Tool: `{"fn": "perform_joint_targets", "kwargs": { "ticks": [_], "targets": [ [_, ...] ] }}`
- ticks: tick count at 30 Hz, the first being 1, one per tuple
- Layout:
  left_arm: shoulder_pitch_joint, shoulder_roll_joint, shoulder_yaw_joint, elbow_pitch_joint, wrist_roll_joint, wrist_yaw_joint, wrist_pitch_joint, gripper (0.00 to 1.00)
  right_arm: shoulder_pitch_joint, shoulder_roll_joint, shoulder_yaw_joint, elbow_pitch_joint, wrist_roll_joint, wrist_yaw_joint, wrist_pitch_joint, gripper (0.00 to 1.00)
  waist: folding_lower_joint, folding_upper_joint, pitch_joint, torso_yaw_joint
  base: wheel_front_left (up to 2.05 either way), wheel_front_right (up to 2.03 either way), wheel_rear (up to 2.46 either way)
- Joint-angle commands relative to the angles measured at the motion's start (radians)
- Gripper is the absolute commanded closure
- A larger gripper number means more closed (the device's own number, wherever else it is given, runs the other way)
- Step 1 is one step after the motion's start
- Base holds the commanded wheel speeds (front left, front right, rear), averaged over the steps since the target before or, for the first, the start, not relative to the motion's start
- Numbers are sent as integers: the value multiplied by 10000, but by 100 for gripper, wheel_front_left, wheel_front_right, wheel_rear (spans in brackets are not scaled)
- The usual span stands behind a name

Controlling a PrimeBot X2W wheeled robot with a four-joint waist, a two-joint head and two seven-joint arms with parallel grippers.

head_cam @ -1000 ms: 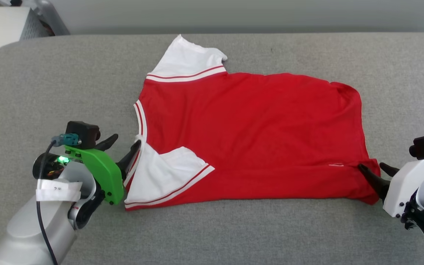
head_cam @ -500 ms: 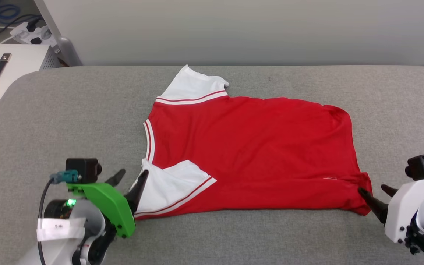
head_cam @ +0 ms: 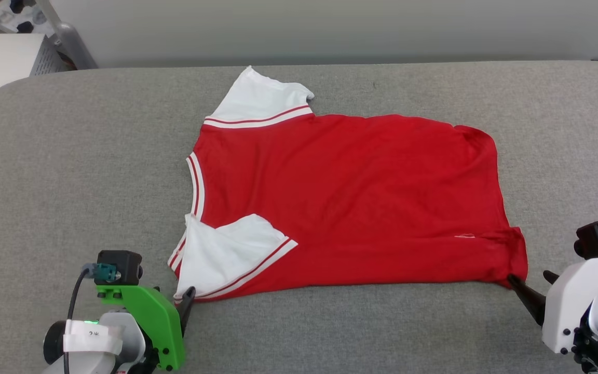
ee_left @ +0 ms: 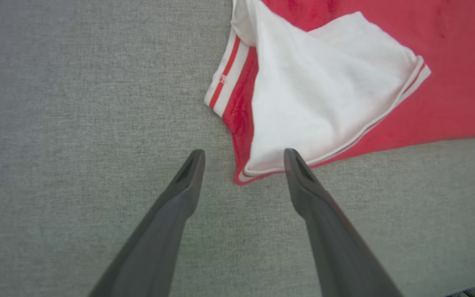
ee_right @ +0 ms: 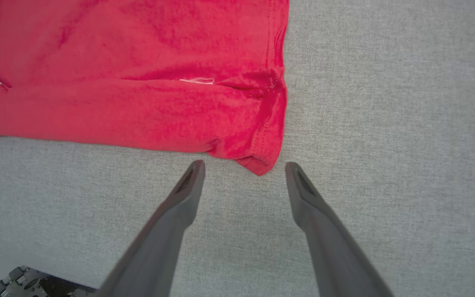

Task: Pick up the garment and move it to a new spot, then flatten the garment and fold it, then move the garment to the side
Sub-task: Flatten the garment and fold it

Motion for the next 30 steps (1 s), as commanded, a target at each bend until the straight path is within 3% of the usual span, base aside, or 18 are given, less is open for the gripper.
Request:
{"fn": "perform_joint_targets", "kwargs": {
  "ticks": [1,10,16,17,18,22,30],
  "targets": [
    [-44,2,-44,106,141,97,49,0,109,125,-65,-187,-105,-9,94,0,0,0,292,-160,0,0,0],
    [-360,-379,-86,1147,226,-6,-204,0,100,392,-226,-563,-283,-9,287,0,0,0,781,-317,0,0,0],
    [-509,-622,-252,1852,117,-336,-87,0,69,416,-259,-578,-345,-9,297,0,0,0,946,-317,0,0,0],
    [-522,-664,-307,1980,62,-420,16,65,62,416,-265,-550,-361,-9,298,0,0,0,944,-310,0,0,0],
    [-534,-695,-354,2067,25,-498,90,100,58,408,-267,-523,-383,-9,299,0,0,0,934,-302,0,0,0],
    [-562,-890,-395,2311,-154,-789,99,100,74,369,-285,-348,-482,-9,278,0,0,0,723,-230,0,0,0],
    [-566,-853,-112,1787,-123,-831,-535,100,-128,267,-303,136,-725,-9,130,0,0,0,324,65,0,0,0]
  ]
}}
